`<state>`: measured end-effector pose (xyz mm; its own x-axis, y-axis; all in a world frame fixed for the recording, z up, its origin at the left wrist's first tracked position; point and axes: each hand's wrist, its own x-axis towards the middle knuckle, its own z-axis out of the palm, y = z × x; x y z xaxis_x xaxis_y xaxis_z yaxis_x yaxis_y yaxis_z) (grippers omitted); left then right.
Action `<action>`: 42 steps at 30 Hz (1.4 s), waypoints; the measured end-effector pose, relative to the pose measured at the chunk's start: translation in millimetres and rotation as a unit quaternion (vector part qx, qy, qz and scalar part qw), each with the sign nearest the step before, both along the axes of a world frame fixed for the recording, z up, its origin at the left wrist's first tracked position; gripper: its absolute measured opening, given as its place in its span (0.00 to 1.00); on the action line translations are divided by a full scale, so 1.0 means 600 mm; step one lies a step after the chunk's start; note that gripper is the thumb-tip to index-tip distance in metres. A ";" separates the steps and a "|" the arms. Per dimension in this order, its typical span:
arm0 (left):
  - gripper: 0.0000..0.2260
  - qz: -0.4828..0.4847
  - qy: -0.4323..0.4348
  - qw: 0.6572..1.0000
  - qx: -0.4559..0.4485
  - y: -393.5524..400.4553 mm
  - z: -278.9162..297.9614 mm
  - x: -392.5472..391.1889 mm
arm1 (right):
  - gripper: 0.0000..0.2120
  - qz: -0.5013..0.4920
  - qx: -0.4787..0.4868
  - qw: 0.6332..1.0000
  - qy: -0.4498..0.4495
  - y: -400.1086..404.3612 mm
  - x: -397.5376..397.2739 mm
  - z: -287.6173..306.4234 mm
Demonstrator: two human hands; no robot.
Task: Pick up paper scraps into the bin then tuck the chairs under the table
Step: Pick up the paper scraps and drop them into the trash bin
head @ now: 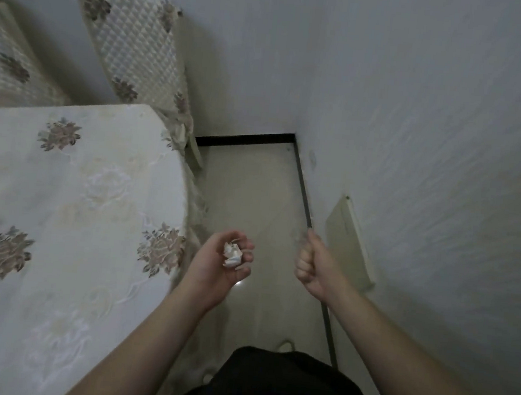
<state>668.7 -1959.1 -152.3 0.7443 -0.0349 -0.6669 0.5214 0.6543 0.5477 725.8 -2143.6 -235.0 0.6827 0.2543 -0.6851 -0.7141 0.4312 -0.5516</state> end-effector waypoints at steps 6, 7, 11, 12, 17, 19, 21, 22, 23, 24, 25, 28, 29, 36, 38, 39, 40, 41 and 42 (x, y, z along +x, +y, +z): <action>0.01 -0.027 0.000 1.000 0.000 -0.047 -0.010 0.063 | 0.18 -0.094 0.124 0.986 0.054 -0.055 0.047 -0.026; 0.02 -0.028 0.001 1.000 0.002 -0.050 -0.012 0.071 | 0.17 -0.113 0.120 0.985 0.060 -0.058 0.055 -0.030; 0.03 -0.033 0.010 0.999 0.001 -0.050 -0.026 0.107 | 0.15 -0.162 0.114 0.977 0.073 -0.063 0.090 -0.045; 0.03 -0.037 0.014 0.999 0.001 -0.047 -0.030 0.117 | 0.15 -0.166 0.115 0.976 0.077 -0.063 0.100 -0.049; 0.03 -0.050 0.025 0.998 -0.006 -0.016 -0.054 0.187 | 0.13 -0.168 0.068 0.979 0.091 -0.053 0.158 -0.078; 0.02 -0.058 0.029 0.998 -0.011 0.002 -0.065 0.227 | 0.13 -0.175 0.048 0.979 0.093 -0.046 0.184 -0.091; 0.02 -0.070 0.033 0.997 -0.010 0.020 -0.072 0.269 | 0.12 -0.183 0.036 0.978 0.096 -0.040 0.208 -0.107; 0.03 -0.074 0.031 0.997 -0.010 0.029 -0.075 0.290 | 0.11 -0.181 0.030 0.978 0.096 -0.037 0.219 -0.117; 0.03 -0.079 0.030 0.996 -0.012 0.037 -0.077 0.311 | 0.10 -0.175 0.024 0.980 0.095 -0.034 0.229 -0.127; 0.03 -0.083 0.029 0.996 -0.014 0.044 -0.078 0.330 | 0.10 -0.165 0.016 0.982 0.095 -0.030 0.239 -0.137; 0.03 -0.089 0.028 0.996 -0.016 0.050 -0.079 0.349 | 0.11 -0.156 0.005 0.983 0.099 -0.027 0.248 -0.146; 0.02 -0.115 0.025 0.993 -0.023 0.054 -0.083 0.403 | 0.05 -0.176 -0.005 0.978 0.109 -0.029 0.274 -0.171; 0.02 -0.125 0.024 0.991 -0.027 0.052 -0.084 0.419 | 0.04 -0.187 -0.002 0.976 0.108 -0.032 0.283 -0.179; 0.10 -0.152 0.056 0.986 -0.043 0.024 -0.147 0.518 | 0.02 -0.192 0.016 0.972 0.134 -0.039 0.365 -0.213; 0.10 -0.143 0.067 0.987 -0.036 0.013 -0.183 0.543 | 0.02 -0.196 0.005 0.970 0.144 -0.043 0.391 -0.241; 0.10 -0.133 0.073 0.988 -0.033 0.008 -0.204 0.556 | 0.04 -0.194 -0.006 0.969 0.150 -0.047 0.405 -0.262; 0.10 -0.121 0.080 0.989 -0.028 0.004 -0.227 0.566 | 0.05 -0.193 -0.019 0.968 0.157 -0.049 0.418 -0.284; 0.10 -0.109 0.088 0.990 -0.024 0.003 -0.250 0.576 | 0.06 -0.196 -0.029 0.967 0.163 -0.050 0.432 -0.306; 0.09 -0.102 0.094 0.990 -0.023 0.001 -0.272 0.587 | 0.06 -0.201 -0.036 0.964 0.171 -0.051 0.445 -0.327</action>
